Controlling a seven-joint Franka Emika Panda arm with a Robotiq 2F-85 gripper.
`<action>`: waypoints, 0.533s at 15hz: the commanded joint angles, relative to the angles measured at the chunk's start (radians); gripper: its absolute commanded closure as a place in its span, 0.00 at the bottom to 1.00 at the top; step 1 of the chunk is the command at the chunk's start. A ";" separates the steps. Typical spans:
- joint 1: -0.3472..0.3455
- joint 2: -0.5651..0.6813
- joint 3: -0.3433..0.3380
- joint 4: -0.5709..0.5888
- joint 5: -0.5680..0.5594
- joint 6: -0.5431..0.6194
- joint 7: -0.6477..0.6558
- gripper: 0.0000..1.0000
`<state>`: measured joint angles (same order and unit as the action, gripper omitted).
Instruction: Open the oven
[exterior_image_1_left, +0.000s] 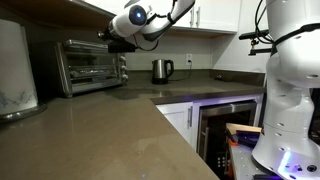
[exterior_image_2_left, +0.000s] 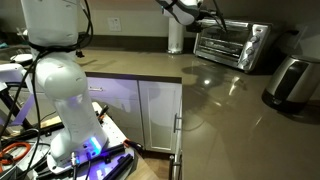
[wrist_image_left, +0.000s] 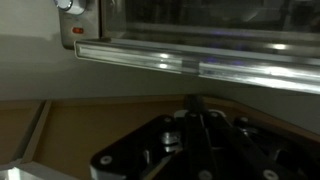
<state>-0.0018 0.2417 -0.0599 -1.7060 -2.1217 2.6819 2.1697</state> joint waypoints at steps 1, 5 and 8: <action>-0.023 0.050 0.003 0.054 -0.027 0.096 0.069 1.00; -0.027 0.046 0.000 0.027 0.019 0.185 0.037 1.00; -0.016 0.031 -0.011 -0.005 0.063 0.213 -0.008 1.00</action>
<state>-0.0144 0.2892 -0.0656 -1.6878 -2.1034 2.8535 2.2062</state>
